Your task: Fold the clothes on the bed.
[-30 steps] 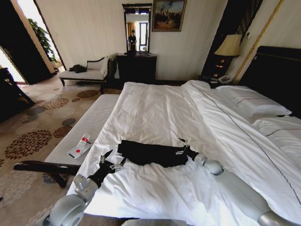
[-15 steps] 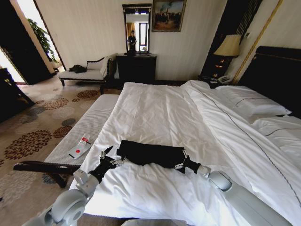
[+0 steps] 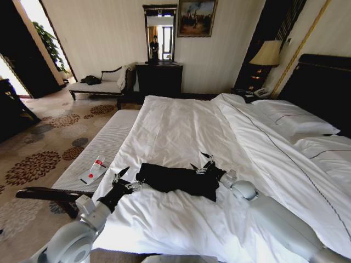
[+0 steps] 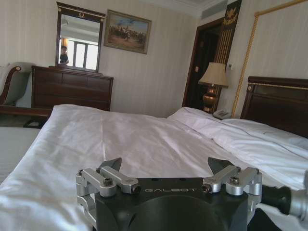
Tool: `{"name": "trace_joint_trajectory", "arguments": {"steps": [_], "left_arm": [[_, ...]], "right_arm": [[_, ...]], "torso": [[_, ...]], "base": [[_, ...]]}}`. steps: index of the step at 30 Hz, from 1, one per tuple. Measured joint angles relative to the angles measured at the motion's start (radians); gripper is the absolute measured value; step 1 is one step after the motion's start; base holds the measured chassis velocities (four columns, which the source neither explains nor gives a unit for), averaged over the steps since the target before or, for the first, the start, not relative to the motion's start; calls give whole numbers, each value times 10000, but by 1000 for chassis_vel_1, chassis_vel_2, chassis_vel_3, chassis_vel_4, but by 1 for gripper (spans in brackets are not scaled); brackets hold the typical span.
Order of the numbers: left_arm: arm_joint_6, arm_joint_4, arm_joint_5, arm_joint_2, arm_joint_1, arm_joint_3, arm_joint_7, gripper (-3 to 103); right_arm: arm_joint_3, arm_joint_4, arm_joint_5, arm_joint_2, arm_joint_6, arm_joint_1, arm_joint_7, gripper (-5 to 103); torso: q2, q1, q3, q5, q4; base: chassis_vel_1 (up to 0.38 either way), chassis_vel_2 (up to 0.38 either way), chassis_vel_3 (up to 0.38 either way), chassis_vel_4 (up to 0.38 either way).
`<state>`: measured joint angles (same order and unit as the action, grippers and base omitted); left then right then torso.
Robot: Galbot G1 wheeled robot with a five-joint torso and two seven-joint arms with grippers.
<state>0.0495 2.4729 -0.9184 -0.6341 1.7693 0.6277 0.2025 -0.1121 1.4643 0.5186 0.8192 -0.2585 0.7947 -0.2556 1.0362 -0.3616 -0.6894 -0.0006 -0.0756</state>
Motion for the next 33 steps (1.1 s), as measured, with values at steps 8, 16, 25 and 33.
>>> {"name": "trace_joint_trajectory", "arguments": {"steps": [8, 16, 25, 33], "left_arm": [[272, 320, -725, 87, 182, 744, 252, 100], [287, 316, -847, 167, -190, 575, 247, 100], [301, 218, -891, 203, -940, -83, 249, 100], [343, 271, -1122, 291, -922, 241, 339, 100]], "right_arm": [[-1409, -956, -331, 1152, 1, -709, -49, 100], [-1726, -801, -1411, 1135, -223, -82, -98, 100], [-1733, 343, -1643, 693, -226, 562, 96, 100], [-1878, -223, -385, 1564, 247, -1017, 545, 100]], "torso": [[0, -1, 0, -3, 0], [-1, 0, 0, 0, -1], [0, 0, 0, 2, -1], [0, -1, 0, 0, 4]], "base": [[0, 0, 0, 0], [0, 0, 0, 0], [0, 0, 0, 0], [0, 0, 0, 0]]}}
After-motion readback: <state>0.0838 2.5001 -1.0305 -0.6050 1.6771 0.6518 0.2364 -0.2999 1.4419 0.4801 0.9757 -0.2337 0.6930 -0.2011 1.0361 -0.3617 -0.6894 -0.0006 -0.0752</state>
